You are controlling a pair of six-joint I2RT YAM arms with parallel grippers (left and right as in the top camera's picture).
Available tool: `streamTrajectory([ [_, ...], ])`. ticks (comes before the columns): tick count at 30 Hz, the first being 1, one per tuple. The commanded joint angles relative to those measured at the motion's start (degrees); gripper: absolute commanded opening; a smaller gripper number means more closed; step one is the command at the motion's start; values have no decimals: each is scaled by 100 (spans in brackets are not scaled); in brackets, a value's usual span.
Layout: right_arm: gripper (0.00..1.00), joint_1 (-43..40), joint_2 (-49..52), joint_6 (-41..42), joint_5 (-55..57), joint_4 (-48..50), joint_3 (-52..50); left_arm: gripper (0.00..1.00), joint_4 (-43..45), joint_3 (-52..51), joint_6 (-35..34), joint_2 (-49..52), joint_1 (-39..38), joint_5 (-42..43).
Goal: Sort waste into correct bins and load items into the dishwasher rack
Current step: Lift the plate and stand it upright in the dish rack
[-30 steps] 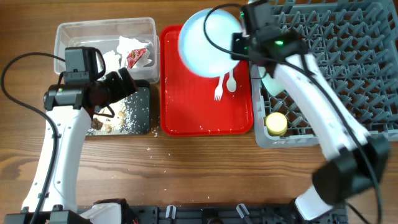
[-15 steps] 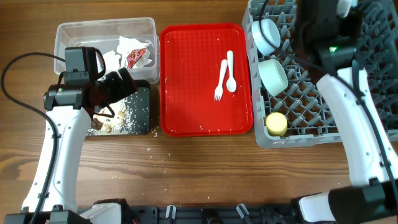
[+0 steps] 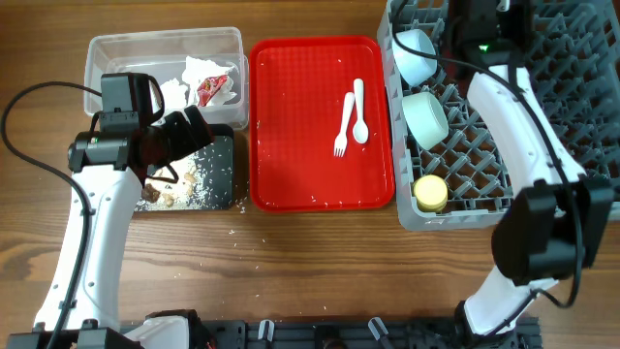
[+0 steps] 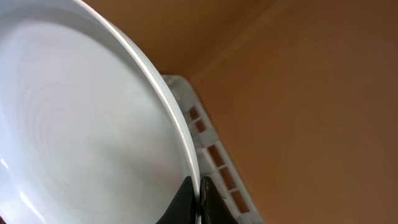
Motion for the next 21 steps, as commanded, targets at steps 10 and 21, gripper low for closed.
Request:
streamTrajectory([
  [10,61,13,538,1191,-1180,-656,-15,100,15,70,50,-17,31,-17],
  [21,79,24,-916,1606,-3598,-2057,-13,100,15,70,50,-17,31,-17],
])
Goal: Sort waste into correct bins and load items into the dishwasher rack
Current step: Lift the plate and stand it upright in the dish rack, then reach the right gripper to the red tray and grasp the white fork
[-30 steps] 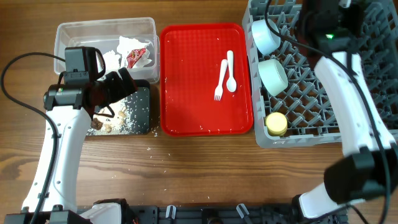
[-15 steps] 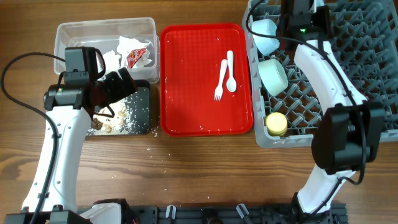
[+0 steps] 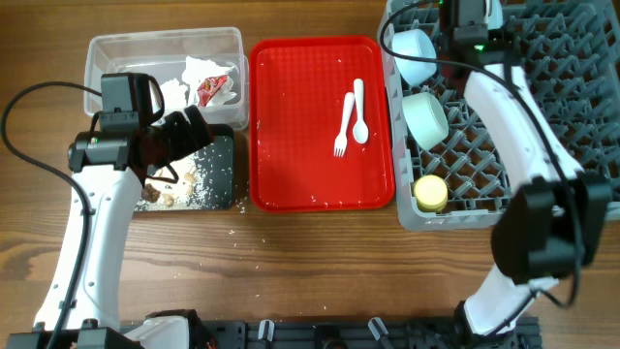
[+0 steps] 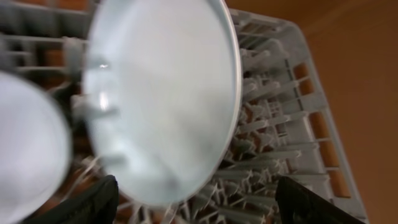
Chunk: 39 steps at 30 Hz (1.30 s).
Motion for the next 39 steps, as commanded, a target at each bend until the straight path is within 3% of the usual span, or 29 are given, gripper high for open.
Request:
streamTrajectory([
  [1,79,31,-1043,345,-2133,-431,-2,100,15,70,50,-17,31,-15],
  [4,79,68,-1316,586,-4273,-765,-2,100,15,70,50,-17,31,-15],
  [6,74,240,-1250,647,-5075,-946,-7,100,15,70,48,-17,31,-15],
  [9,71,782,-925,1178,-5071,-1040,-9,100,15,70,48,-17,31,-15],
  [13,52,1451,-249,2747,-4229,-1161,-9,100,15,70,48,-17,31,-15],
  [16,50,1690,396,3373,-4194,-1263,-9,100,15,70,48,-17,31,-15],
  [23,36,1720,1191,3447,-4072,-1364,-9,100,15,70,50,-17,31,-15],
  [39,24,1720,1869,3574,-3679,-887,-15,100,15,70,50,-17,31,-15],
])
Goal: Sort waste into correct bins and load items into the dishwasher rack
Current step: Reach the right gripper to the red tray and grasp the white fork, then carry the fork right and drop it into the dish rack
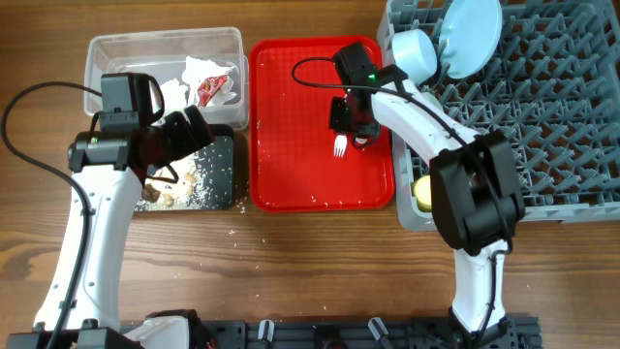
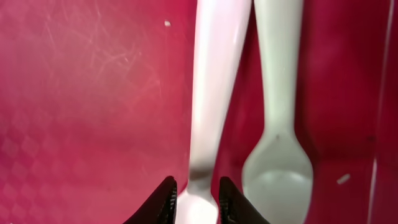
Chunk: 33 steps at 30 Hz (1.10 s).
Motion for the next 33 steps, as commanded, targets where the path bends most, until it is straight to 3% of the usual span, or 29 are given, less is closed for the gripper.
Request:
streamTrajectory([
  [1,24,9,343,66,136,66,-24,100,15,70,50,-17,31,-15],
  [5,23,9,568,59,136,133,-24,100,15,70,50,-17,31,-15],
  [8,6,9,654,-4,131,105,-24,100,15,70,50,-17,31,-15],
  [9,4,9,651,-39,131,98,-24,100,15,70,50,-17,31,-15],
  [14,4,7,575,-214,105,39,-17,100,15,70,48,-17,31,-15],
  [27,4,-101,-1696,-883,136,-426,-11,100,15,70,50,-17,31,-15],
  [33,4,-1010,-2887,-785,682,-1314,-11,100,15,70,50,-17,31,-15],
])
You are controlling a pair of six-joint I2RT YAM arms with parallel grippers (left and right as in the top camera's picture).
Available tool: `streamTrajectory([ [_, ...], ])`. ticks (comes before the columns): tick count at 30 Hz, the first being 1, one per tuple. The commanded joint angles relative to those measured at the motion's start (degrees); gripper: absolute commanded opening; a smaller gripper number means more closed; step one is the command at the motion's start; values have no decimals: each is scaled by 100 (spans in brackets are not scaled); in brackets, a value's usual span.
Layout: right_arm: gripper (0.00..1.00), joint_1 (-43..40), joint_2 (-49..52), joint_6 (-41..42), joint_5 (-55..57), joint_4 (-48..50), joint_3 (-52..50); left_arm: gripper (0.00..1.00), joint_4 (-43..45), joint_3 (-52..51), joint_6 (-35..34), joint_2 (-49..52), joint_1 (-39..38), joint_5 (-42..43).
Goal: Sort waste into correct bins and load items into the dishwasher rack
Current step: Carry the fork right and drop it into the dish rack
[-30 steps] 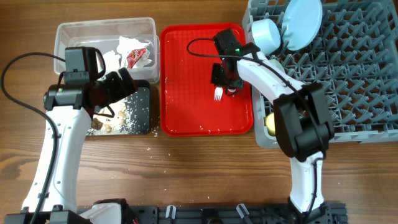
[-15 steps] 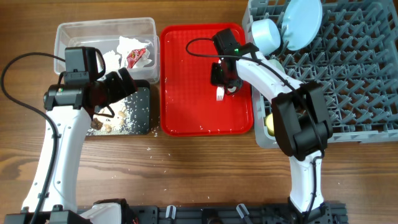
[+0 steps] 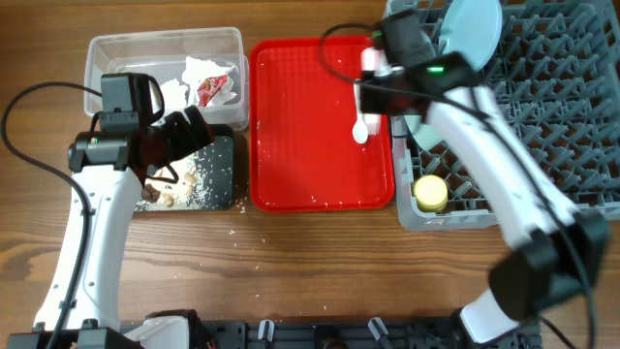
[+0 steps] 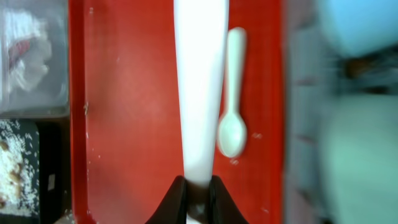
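Note:
My right gripper [image 3: 371, 66] hangs over the red tray's [image 3: 291, 145] far right corner, beside the grey dishwasher rack [image 3: 542, 145]. It is shut on a white plastic fork [image 4: 199, 93], whose handle runs up from between the fingers [image 4: 180, 190]. A white spoon [image 4: 231, 124] lies on the tray just right of it, also seen from overhead as the spoon [image 3: 360, 126]. My left gripper [image 3: 192, 128] hovers over the black bin [image 3: 208, 179] of food scraps; its jaws are too dark to read.
A clear bin [image 3: 116, 53] at the back left holds crumpled paper and a red wrapper [image 3: 211, 89]. In the rack stand a pale plate [image 3: 472, 24], a bowl [image 3: 417, 124] under my right arm, and a yellow cup [image 3: 430, 192]. Crumbs dot the table in front of the bins.
My right gripper was down on the tray with its fingers astride the fork. Now it is shut on the fork and raised toward the tray's far right corner. The spoon stays put.
First my right gripper held the pale plate over the rack's back. Then it was open and the plate stood in the rack. Later it was at the fork on the tray, and now holds it up. My left arm stayed still throughout.

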Motion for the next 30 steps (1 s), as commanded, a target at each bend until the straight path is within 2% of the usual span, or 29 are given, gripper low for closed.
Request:
streamTrajectory([
  [1,4,-903,-675,267,691,-511,-9,100,17,70,50,-17,31,-15],
  [5,4,-1980,-715,326,769,-745,-37,100,17,70,50,-17,31,-15],
  [9,4,-2533,-577,260,527,-612,-382,100,17,70,50,-17,31,-15],
  [12,4,-2599,-505,-243,516,-260,-855,100,17,70,50,-17,31,-15],
  [15,4,-2603,-455,-234,516,55,-1294,100,17,70,50,-17,31,-15],
  [18,29,-2603,-380,-44,516,245,-1523,100,17,70,50,-17,31,-15],
  [20,34,-2603,-374,7,516,256,-1541,100,17,70,50,-17,31,-15],
  [25,34,-2603,-466,-175,184,356,-1526,100,17,70,48,-17,31,-15],
  [30,34,-2273,-1110,-448,-479,448,-1342,100,17,70,48,-17,31,-15],
])
